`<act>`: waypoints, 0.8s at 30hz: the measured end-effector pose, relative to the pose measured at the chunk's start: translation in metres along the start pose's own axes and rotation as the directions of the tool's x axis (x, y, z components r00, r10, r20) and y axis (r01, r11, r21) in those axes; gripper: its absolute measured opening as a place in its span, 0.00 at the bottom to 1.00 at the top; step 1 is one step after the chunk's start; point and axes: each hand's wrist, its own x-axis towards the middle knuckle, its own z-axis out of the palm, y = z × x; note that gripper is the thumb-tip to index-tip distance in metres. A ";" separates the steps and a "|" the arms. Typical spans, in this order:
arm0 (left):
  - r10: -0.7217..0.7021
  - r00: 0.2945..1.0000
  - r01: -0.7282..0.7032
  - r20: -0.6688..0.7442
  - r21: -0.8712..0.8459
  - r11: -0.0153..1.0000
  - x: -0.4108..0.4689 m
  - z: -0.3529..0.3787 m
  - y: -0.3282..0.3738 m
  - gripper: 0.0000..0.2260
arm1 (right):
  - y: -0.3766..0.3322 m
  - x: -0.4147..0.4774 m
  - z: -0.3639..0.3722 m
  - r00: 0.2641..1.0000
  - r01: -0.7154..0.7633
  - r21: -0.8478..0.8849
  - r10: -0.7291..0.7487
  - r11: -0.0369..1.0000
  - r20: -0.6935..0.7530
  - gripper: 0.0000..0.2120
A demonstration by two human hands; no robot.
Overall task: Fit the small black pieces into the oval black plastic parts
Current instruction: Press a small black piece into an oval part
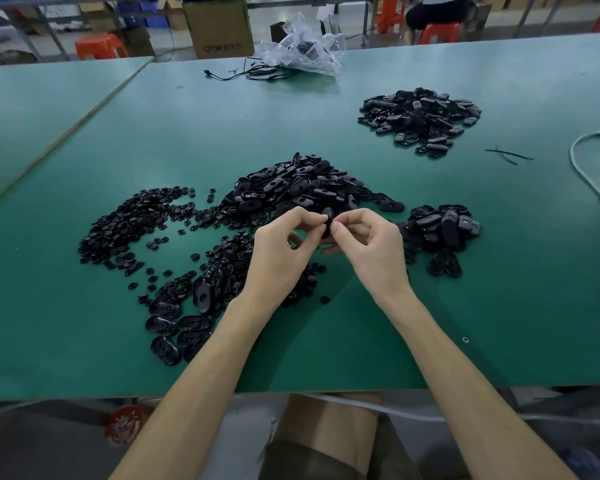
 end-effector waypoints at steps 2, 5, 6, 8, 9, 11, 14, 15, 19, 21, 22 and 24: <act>0.056 0.998 -0.057 0.010 0.044 0.997 0.000 0.000 0.000 0.06 | 0.000 0.000 0.001 1.000 0.005 0.024 -0.005 1.000 -0.013 0.02; 0.116 0.993 -0.118 0.035 0.062 0.991 0.001 0.002 -0.001 0.08 | 0.001 0.001 0.001 1.000 -0.013 0.056 0.014 0.998 -0.017 0.04; 0.121 0.992 -0.123 0.037 0.059 0.991 0.001 0.002 -0.001 0.08 | 0.001 0.001 0.000 1.000 -0.013 0.058 0.014 0.998 -0.017 0.06; 0.100 0.994 -0.101 0.031 0.040 0.994 0.002 0.001 0.000 0.08 | 0.002 0.002 0.000 1.000 0.006 0.049 -0.005 0.999 -0.020 0.08; 0.079 0.997 -0.080 0.026 0.028 0.996 0.002 0.000 0.001 0.08 | 0.002 0.002 0.000 1.000 0.012 0.044 -0.011 0.999 -0.017 0.09; 0.028 0.999 -0.028 0.020 0.006 1.000 0.002 -0.001 0.001 0.08 | 0.002 0.002 0.000 1.000 0.018 0.031 -0.018 0.999 -0.010 0.09; -0.042 0.999 0.042 -0.002 -0.063 0.997 0.002 0.001 0.003 0.08 | 0.003 0.002 -0.001 0.999 0.028 0.022 -0.028 0.999 -0.016 0.09; -0.068 0.998 0.067 -0.004 -0.085 0.994 0.003 0.001 0.003 0.08 | 0.003 0.002 0.000 0.999 0.032 0.022 -0.032 0.999 -0.019 0.08; -0.113 0.993 0.117 0.039 -0.103 0.988 0.003 0.001 0.001 0.07 | 0.002 0.002 -0.002 0.999 0.050 0.052 -0.050 0.997 0.005 0.08; -0.105 0.994 0.108 0.042 -0.089 0.990 0.003 0.001 0.002 0.07 | 0.002 0.002 -0.002 0.998 0.058 0.067 -0.060 0.996 0.029 0.08; -0.096 0.995 0.099 0.041 -0.077 0.992 0.003 0.001 0.002 0.07 | 0.002 0.002 -0.002 0.997 0.062 0.068 -0.064 0.996 0.034 0.08; -0.077 0.996 0.079 0.044 -0.049 0.996 0.004 0.002 0.002 0.06 | 0.003 0.003 -0.002 0.997 0.068 0.062 -0.071 0.996 0.036 0.07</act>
